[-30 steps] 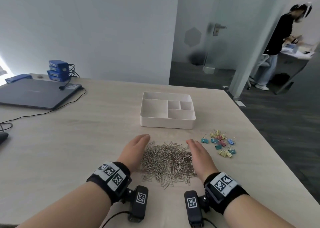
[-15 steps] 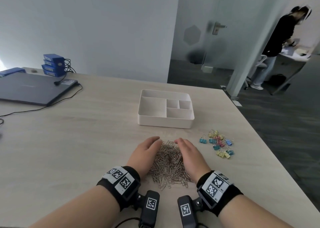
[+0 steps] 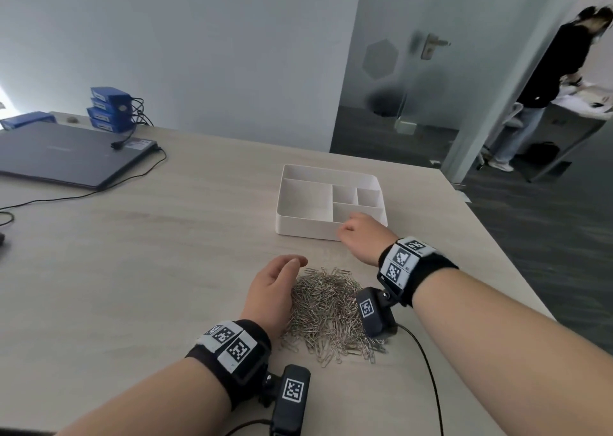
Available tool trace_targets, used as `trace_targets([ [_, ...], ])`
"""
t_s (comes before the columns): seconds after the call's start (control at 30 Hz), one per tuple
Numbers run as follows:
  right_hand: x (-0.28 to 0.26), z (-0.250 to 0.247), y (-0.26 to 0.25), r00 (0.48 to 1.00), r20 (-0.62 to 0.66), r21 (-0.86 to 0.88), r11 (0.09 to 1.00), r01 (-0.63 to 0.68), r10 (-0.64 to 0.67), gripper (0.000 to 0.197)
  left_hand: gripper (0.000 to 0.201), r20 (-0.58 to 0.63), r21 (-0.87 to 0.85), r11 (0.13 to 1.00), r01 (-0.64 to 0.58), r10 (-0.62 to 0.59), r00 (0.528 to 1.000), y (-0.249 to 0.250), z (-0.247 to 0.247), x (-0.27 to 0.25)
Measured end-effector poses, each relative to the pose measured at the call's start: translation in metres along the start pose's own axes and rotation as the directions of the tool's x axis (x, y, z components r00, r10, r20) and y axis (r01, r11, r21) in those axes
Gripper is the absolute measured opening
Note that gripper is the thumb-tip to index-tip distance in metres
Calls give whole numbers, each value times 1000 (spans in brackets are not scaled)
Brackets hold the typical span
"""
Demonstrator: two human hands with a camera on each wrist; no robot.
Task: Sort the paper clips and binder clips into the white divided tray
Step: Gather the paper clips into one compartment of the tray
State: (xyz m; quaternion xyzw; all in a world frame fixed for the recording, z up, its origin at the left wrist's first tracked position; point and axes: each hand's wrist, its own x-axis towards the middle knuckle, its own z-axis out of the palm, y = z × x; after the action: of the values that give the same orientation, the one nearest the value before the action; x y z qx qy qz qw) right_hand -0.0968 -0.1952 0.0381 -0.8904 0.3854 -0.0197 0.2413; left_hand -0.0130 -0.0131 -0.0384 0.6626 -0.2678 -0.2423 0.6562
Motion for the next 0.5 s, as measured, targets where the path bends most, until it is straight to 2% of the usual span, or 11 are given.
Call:
trace_targets([
  [0.13, 17, 8, 0, 999, 26, -103, 995, -17, 20, 37, 22, 7, 11, 1000, -18, 17, 1000, -2, -2, 1],
  [0.33, 15, 7, 6, 1000, -22, -66, 998, -20, 19, 37, 19, 15, -6, 1000, -19, 19, 1000, -5, -1, 1],
  [0.43, 5, 5, 11, 999, -12, -20, 999, -37, 37, 40, 19, 11, 0, 1000, -22, 22, 1000, -5, -1, 1],
  [0.5, -3, 6, 13, 1000, -5, -8, 1000, -4, 4, 41, 19, 4, 7, 1000, -19, 19, 1000, -5, 0, 1],
])
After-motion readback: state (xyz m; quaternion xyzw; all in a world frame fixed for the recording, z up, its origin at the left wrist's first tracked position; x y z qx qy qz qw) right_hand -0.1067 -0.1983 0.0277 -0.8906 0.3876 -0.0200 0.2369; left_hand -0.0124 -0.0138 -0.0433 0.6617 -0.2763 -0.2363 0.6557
